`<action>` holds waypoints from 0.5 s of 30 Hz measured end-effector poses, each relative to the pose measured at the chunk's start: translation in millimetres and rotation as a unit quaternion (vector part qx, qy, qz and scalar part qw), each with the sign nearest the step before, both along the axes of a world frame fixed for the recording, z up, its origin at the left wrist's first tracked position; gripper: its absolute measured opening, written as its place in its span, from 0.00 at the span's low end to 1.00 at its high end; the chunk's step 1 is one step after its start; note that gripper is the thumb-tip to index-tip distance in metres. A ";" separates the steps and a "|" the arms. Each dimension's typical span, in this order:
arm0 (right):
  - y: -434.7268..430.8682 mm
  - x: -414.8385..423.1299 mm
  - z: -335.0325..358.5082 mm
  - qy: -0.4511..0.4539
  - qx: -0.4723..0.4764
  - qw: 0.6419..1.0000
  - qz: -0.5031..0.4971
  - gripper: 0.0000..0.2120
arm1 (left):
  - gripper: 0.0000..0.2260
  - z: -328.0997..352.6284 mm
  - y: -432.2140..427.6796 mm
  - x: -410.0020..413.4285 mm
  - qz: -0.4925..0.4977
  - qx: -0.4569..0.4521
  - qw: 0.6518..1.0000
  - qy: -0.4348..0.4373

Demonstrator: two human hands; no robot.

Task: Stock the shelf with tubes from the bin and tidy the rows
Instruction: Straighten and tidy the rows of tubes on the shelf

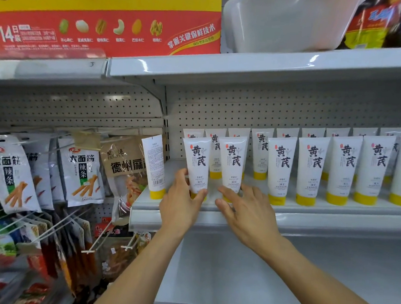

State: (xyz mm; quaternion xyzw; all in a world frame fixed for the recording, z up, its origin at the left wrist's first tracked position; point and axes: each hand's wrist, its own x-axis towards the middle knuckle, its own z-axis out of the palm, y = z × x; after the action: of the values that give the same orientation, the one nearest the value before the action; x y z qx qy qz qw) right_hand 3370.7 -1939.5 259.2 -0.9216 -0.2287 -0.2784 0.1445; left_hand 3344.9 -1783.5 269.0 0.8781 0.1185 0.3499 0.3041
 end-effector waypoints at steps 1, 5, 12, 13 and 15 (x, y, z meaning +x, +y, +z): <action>-1.4 -0.4 0.2 0.004 0.008 1.000 0.006 0.25 | 0.26 0.4 -1.5 0.1 -0.002 -0.001 1.000 0.000; -10.1 -3.4 3.0 0.016 0.029 0.999 0.017 0.25 | 0.27 0.7 -10.0 2.3 -0.014 -0.002 1.000 0.003; -25.0 -1.1 5.8 0.052 0.027 0.998 0.028 0.20 | 0.26 0.7 -25.3 6.3 -0.030 -0.004 1.000 0.004; -26.8 -0.4 6.0 0.054 0.028 0.998 0.030 0.20 | 0.26 0.6 -26.3 6.7 -0.031 -0.005 0.999 0.005; -29.5 0.5 6.1 0.058 0.029 0.997 0.033 0.20 | 0.26 0.8 -28.0 7.1 -0.033 -0.006 0.999 0.004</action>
State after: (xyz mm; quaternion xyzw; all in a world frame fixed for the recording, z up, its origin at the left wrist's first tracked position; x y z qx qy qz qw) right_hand 3371.2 -1968.9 265.3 -0.9238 -0.2419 -0.2256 0.1930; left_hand 3352.0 -1811.5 269.8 0.8812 0.0926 0.3355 0.3201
